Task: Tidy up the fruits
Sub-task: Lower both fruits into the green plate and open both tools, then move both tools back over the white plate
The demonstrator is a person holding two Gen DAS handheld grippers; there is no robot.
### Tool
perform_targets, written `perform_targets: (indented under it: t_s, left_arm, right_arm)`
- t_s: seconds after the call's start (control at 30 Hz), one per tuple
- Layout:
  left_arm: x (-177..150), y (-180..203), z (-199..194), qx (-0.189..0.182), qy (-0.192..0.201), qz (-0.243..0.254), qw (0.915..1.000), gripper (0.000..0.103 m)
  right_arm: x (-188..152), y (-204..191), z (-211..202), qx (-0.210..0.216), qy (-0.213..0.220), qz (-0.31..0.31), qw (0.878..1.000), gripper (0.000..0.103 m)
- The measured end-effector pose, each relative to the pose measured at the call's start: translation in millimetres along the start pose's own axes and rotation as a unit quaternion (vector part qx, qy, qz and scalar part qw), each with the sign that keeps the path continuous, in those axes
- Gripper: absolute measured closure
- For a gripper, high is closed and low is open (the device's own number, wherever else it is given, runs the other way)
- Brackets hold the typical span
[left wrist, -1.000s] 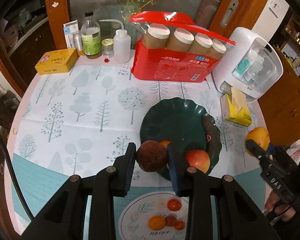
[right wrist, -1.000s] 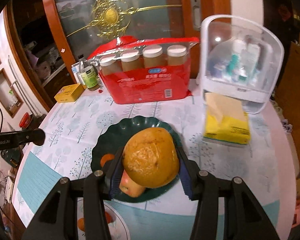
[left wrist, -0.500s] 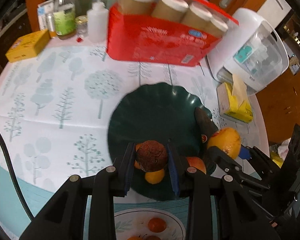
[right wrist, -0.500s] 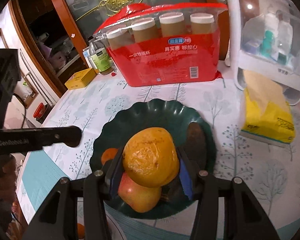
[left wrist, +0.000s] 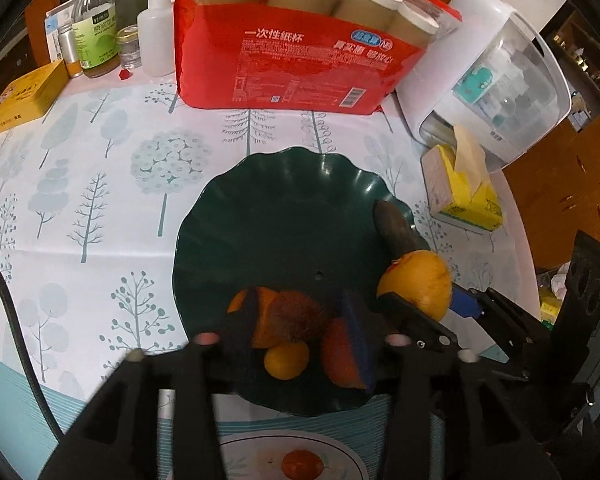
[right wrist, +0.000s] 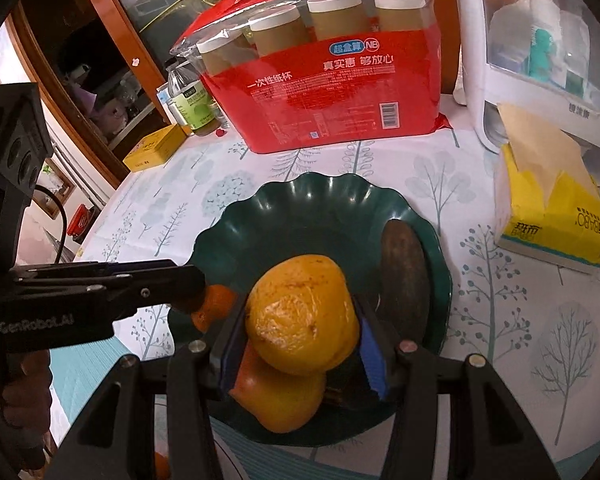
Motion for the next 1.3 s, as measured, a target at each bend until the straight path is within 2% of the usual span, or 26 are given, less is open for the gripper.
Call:
perform_targets:
  t_s: [0.27,0.43,0.83,1.03,1.3]
  left_arm:
    - [0.5,-2.8,-24.0,-0.005,0.028,-0.009,0.9996,0.044]
    - [-10.1,-10.4,-40.0,0.009,0.035,-0.018,0.9992,0.043]
    - [-56.3,-23.1,-87.3,0.017,0.051,-0.026,0.9982,0.043]
    - [-80.6,-26.0,-107.2,0.013,0.057,-0.026,0.9979,0.043]
    - [-117.3,-26.9,-124.4,0.009,0.052,-0.005,0.9986,0.043]
  right_arm:
    - [4.0,-3.4,-14.8,-0.005,0.010,-0.009,1.000,0.048]
    - [2.5,-9.5,-30.7,-0.005,0.018,-0.011,1.000,0.048]
    - [-19.8,-24.8,-79.5,-0.012,0.036,0.000,0.999,0.047]
    - [-33.2,-33.9,-107.3,-0.019,0.052,0.005,0.998,0.043]
    - [-61.2,-44.2,-136.6,-0.036,0.072,0.020,0.997,0.042]
Point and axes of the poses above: each gripper's, at about its wrist camera, not at the fingertips, and z roughly the way its jaws point, y to its right, x to its top, the point moved 9 cm from there along z, roughly the way its jaws point, and after that the axes turned 5 degrees about -z, right-handed, at the moved point
